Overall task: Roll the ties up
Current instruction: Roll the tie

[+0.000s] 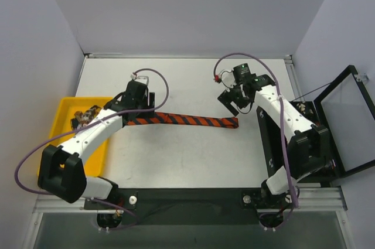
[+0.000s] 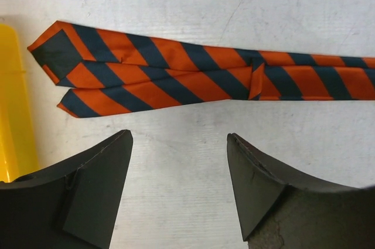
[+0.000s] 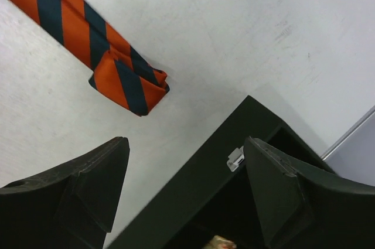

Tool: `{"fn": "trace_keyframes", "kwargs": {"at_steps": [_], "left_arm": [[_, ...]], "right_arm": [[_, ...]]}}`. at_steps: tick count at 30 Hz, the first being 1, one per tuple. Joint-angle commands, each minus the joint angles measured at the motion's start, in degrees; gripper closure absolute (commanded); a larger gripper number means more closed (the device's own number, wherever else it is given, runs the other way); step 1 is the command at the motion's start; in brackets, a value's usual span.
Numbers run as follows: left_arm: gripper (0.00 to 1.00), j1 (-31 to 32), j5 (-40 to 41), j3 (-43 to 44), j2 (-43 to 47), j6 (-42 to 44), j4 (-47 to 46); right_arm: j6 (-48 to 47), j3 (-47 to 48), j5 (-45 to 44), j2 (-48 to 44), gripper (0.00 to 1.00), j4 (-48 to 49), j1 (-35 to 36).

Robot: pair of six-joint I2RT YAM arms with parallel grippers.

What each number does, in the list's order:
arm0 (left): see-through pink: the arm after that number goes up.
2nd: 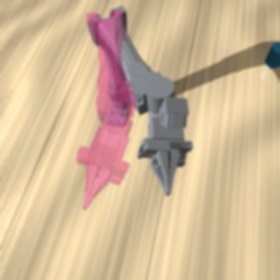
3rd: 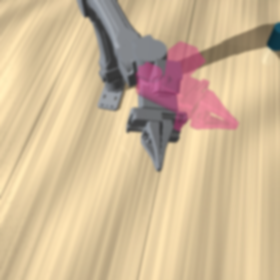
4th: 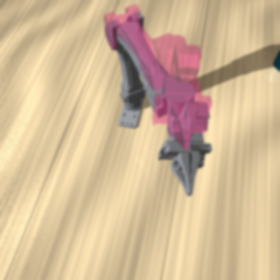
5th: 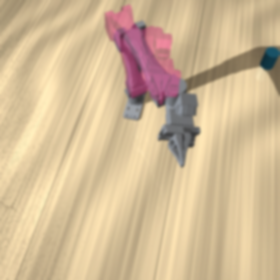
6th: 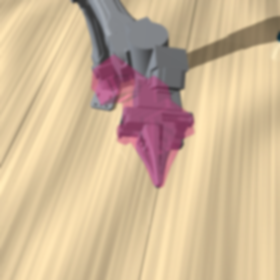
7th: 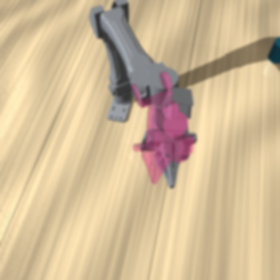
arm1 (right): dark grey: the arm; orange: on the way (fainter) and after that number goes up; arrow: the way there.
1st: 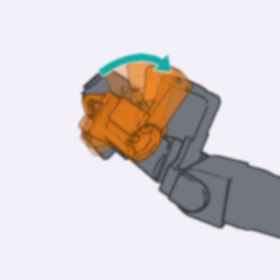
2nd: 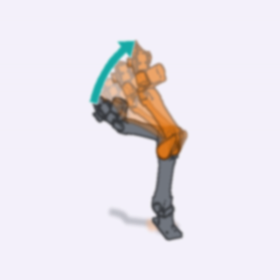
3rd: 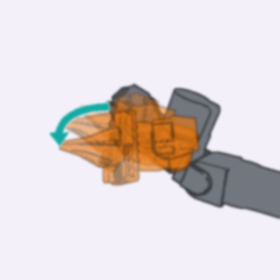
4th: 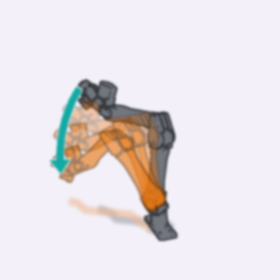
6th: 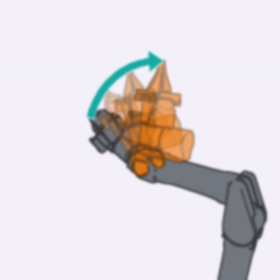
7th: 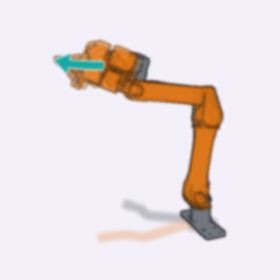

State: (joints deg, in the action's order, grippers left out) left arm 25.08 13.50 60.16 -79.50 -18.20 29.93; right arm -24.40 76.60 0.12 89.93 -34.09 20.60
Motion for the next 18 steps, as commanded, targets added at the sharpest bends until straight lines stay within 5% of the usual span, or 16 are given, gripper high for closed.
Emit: {"fn": "trace_keyframes", "kwargs": {"at_steps": [1,6,18], "left_arm": [[0.23,0.0,2.4,-3.1,2.9,2.5,-3.1],[0.18,0.0,4.1,-7.5,6.0,1.8,-6.0],[0.18,-0.3,10.4,-9.6,10.5,2.0,-6.8]], "right_arm": [[-17.8,2.3,4.7,3.1,0.19,-6.8,-0.5],[-26.7,2.9,10.3,6.3,0.14,-10.1,-0.8],[-31.1,3.9,5.1,18.7,0.16,-10.2,2.8]]}}
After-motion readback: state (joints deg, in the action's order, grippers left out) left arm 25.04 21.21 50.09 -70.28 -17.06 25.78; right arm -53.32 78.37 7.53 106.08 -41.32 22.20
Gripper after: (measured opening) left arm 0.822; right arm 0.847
